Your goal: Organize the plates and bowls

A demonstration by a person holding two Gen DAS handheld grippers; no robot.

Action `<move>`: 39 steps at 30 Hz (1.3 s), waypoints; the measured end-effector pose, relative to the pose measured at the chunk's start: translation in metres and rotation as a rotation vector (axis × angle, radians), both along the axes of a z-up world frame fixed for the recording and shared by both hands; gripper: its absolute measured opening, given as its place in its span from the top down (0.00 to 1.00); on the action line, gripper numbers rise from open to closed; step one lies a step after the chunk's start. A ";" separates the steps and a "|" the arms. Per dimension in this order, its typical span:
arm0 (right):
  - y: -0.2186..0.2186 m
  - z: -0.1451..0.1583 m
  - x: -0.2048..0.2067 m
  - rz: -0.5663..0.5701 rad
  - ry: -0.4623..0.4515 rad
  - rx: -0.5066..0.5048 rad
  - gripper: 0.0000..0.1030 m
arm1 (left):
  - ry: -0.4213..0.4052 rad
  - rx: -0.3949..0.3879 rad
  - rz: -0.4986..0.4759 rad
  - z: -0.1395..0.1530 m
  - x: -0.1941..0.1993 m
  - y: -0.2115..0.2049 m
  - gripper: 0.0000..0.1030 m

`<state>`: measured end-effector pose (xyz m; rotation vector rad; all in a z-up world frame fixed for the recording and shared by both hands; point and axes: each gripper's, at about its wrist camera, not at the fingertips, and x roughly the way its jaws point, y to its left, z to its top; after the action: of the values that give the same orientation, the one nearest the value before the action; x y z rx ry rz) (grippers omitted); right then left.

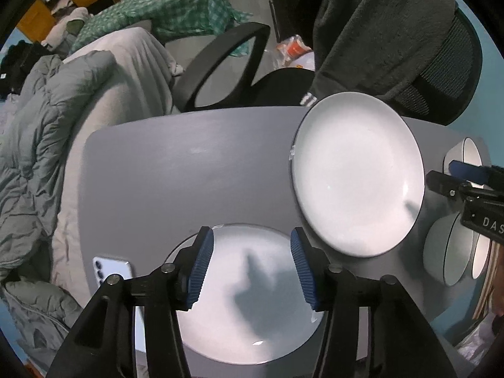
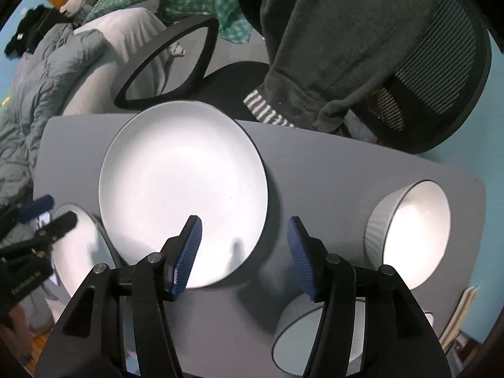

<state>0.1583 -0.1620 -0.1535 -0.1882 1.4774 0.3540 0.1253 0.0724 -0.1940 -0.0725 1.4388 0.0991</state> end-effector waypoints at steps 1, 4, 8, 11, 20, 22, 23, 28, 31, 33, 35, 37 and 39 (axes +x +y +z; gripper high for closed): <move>0.002 0.002 -0.003 0.013 -0.007 -0.006 0.44 | -0.001 0.004 0.004 0.001 -0.004 0.004 0.47; 0.005 0.009 -0.011 0.052 -0.026 -0.024 0.42 | -0.007 0.019 0.013 0.004 -0.015 0.014 0.47; 0.008 0.015 -0.023 0.099 -0.039 -0.050 0.42 | -0.008 0.046 0.022 0.006 -0.032 0.029 0.47; 0.009 0.020 -0.031 0.131 -0.052 -0.065 0.42 | -0.006 0.056 0.027 0.007 -0.041 0.037 0.44; 0.014 0.031 -0.052 0.180 -0.046 -0.037 0.42 | 0.004 0.068 0.044 0.002 -0.070 0.058 0.40; 0.018 0.031 -0.059 0.196 -0.043 -0.040 0.42 | 0.011 0.071 0.046 -0.001 -0.075 0.062 0.40; 0.021 0.030 -0.063 0.205 -0.043 -0.042 0.42 | 0.011 0.072 0.047 -0.001 -0.077 0.064 0.40; 0.033 0.023 -0.078 0.238 -0.015 -0.038 0.42 | 0.015 0.059 0.062 -0.010 -0.085 0.080 0.40; 0.041 0.018 -0.087 0.232 0.018 0.013 0.41 | 0.026 0.035 0.080 -0.018 -0.086 0.090 0.40; 0.047 0.010 -0.089 0.217 0.049 0.051 0.41 | 0.025 0.007 0.085 -0.023 -0.085 0.095 0.40; 0.054 0.001 -0.091 0.202 0.072 0.080 0.41 | 0.030 0.002 0.086 -0.030 -0.083 0.100 0.40; 0.060 -0.005 -0.093 0.190 0.083 0.098 0.41 | 0.033 0.017 0.078 -0.036 -0.082 0.102 0.40; 0.066 -0.013 -0.093 0.176 0.099 0.109 0.41 | 0.039 0.035 0.068 -0.042 -0.080 0.103 0.42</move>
<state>0.0651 -0.0960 -0.1664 -0.2163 1.5385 0.5924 0.0455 0.1757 -0.2358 -0.0917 1.4738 0.1820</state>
